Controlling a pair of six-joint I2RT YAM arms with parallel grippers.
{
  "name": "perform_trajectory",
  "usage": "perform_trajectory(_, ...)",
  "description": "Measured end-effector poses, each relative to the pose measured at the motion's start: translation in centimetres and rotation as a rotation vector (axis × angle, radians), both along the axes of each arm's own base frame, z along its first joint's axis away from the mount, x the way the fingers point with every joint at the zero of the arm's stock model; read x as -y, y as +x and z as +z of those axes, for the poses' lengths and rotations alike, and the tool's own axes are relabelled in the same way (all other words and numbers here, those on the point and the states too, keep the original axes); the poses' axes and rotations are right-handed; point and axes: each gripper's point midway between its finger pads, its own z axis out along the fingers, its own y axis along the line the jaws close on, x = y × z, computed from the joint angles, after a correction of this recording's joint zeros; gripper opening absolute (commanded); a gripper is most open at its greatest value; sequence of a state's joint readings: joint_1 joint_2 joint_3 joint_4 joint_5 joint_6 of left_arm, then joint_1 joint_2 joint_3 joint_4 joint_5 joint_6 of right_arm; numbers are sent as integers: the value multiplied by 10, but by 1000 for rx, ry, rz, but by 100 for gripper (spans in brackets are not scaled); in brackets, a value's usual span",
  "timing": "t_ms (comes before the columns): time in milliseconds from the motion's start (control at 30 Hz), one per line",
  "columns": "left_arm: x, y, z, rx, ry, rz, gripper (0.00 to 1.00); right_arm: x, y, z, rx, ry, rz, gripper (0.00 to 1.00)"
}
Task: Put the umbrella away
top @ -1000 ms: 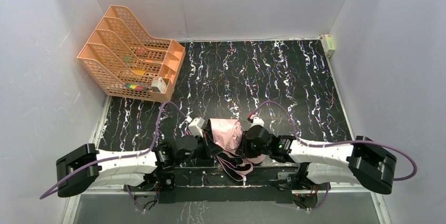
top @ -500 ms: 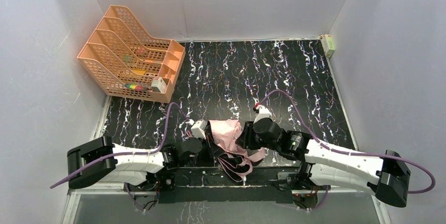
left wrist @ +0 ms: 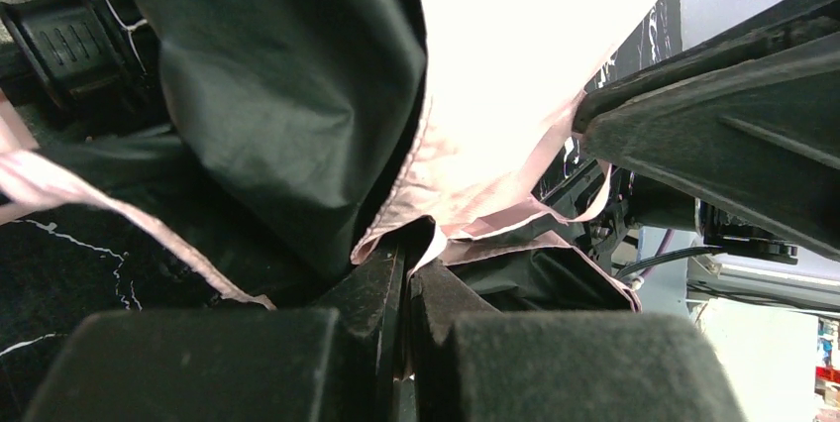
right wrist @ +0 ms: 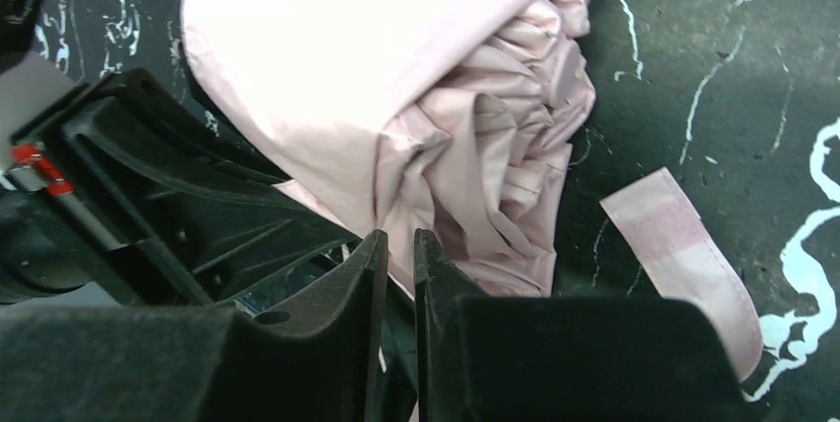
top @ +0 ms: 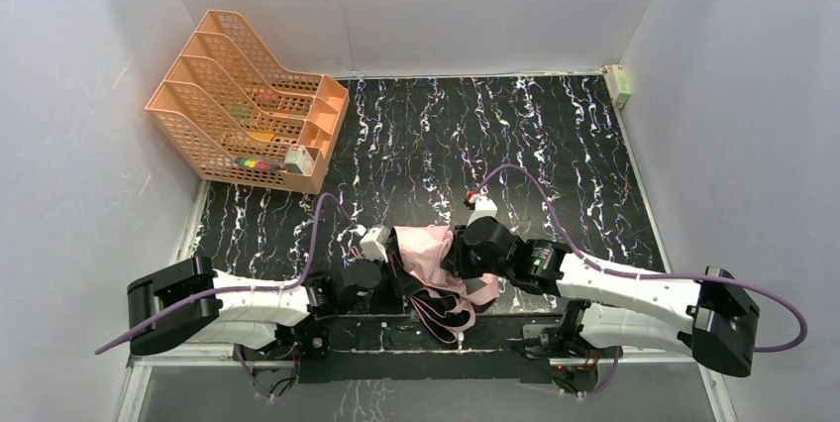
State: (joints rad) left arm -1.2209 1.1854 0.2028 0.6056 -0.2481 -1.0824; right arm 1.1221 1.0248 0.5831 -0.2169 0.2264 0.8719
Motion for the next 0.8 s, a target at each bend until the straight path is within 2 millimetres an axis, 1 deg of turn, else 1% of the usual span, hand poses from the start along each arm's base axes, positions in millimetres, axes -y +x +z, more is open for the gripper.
perform_trajectory(133,1,0,2,2,-3,-2,0,6,-4,-10,-29,-16,-13,22)
perform_trajectory(167,1,0,3,2,-3,-2,0,8,-7,-16,-43,-18,-10,21)
perform_trajectory(333,8,1,13,12,-16,-12,0,22,-28,-55,-137,-48,10,20)
perform_trajectory(400,12,0,19,19,-24,-22,0,24,-36,-64,-164,-54,25,20)
perform_trajectory(467,16,0,26,27,-32,-32,0,20,-41,-65,-178,-43,43,21)
perform_trajectory(600,25,-2,43,47,-52,-50,0,4,-46,-55,-166,25,95,21)
perform_trajectory(800,27,-1,53,65,-57,-55,0,-12,-51,-42,-138,91,156,22)
